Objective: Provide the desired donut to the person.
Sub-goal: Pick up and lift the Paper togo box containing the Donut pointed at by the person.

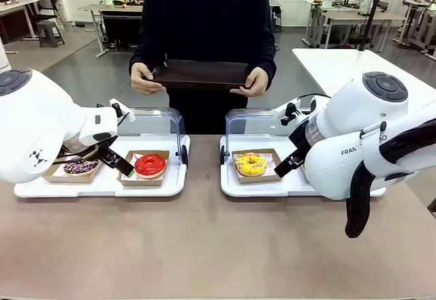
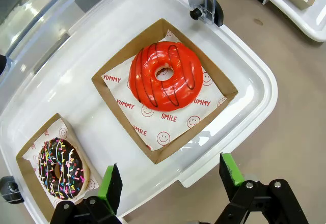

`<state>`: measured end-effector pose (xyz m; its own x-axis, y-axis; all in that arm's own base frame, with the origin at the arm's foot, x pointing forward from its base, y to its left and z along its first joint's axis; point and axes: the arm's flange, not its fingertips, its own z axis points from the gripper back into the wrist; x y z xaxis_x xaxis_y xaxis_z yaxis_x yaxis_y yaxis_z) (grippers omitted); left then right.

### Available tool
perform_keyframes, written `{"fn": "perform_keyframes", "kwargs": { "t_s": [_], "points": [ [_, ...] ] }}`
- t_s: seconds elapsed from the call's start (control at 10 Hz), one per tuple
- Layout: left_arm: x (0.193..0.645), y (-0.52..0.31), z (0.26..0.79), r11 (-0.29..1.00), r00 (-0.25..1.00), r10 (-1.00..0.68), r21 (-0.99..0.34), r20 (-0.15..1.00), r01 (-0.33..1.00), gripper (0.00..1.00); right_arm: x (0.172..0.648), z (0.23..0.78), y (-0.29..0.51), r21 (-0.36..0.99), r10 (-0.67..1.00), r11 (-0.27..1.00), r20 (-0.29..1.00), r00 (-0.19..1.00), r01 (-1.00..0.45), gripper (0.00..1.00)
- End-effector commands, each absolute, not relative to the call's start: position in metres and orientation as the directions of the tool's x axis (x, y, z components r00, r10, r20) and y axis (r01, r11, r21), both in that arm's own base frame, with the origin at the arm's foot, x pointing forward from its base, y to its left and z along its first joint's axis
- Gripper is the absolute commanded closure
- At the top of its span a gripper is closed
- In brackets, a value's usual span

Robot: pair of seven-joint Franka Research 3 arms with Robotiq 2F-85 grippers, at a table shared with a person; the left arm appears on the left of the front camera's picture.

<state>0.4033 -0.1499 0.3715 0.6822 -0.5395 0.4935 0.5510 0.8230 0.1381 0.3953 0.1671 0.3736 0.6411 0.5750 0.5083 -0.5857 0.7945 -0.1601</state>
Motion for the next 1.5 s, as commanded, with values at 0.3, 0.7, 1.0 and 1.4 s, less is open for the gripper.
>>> {"fn": "perform_keyframes", "kwargs": {
  "t_s": [0.3,0.7,1.0,1.4],
  "points": [
    [0.403,-0.150,0.372,0.823,0.682,-0.539,0.138,0.494,0.551,0.00,0.395,0.374,0.167,-0.160,0.575,0.795,0.509,0.641,-0.586,0.00],
    [0.398,-0.146,0.384,0.811,0.683,-0.548,0.108,0.483,0.575,0.00,0.401,0.395,0.148,-0.127,0.586,0.775,0.510,0.629,-0.619,0.00],
    [0.381,-0.083,0.406,0.769,0.673,-0.576,0.028,0.464,0.639,0.00,0.416,0.455,0.070,-0.077,0.678,0.665,0.481,0.556,-0.743,0.00],
    [0.385,-0.007,0.413,0.655,0.592,-0.615,-0.080,0.522,0.751,0.00,0.432,0.471,-0.011,-0.041,0.703,0.518,0.589,0.398,-0.854,0.00]
  ]
}}
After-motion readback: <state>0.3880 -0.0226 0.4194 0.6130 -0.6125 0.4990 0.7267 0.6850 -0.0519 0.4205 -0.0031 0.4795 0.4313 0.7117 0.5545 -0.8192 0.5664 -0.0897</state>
